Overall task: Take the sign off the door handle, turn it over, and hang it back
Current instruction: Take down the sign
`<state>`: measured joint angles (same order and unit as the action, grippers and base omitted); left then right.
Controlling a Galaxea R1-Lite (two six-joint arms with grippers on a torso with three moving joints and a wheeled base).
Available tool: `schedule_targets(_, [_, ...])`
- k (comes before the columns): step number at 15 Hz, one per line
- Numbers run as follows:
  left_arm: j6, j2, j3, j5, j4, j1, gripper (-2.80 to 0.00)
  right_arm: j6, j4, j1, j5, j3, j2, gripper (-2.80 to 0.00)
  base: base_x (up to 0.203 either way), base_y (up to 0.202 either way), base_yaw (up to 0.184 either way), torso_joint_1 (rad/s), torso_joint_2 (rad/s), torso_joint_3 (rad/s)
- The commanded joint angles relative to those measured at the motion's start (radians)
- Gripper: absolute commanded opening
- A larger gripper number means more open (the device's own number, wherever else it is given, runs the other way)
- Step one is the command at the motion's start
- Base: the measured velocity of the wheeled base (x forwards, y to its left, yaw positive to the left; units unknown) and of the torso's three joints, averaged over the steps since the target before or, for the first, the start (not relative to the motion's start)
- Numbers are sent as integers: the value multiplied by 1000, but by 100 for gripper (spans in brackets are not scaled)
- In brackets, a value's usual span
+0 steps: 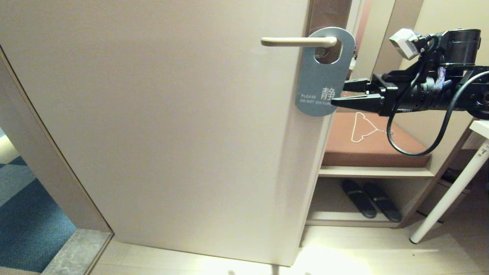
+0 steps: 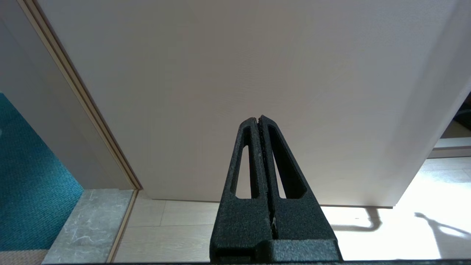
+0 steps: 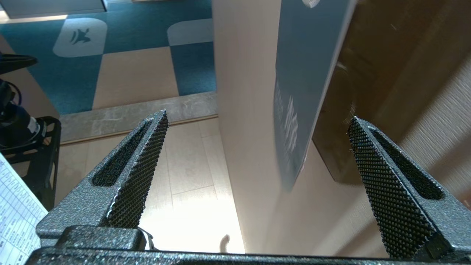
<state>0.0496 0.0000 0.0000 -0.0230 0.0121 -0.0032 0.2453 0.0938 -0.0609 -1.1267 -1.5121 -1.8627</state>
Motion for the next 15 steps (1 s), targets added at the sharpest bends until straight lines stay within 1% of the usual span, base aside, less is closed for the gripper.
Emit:
schedule_targets(1, [0,2,0,0,0,0,-280,2,-8,-9,-7,-28,-12,0,0,0,0,0,0,0])
schedule_targets(4, [1,2,0,0,0,0,-280,-6,-10,-17,-7,-92,-40,0,0,0,0,0,0,0])
schedule_targets(7, [1,2,0,0,0,0,-280,-18,-11,-35,-7,-126,-58,0,0,0,0,0,0,0])
schedule_targets(15, [1,2,0,0,0,0,-280,-20,-11,-66,-7,-159,-83,0,0,0,0,0,0,0])
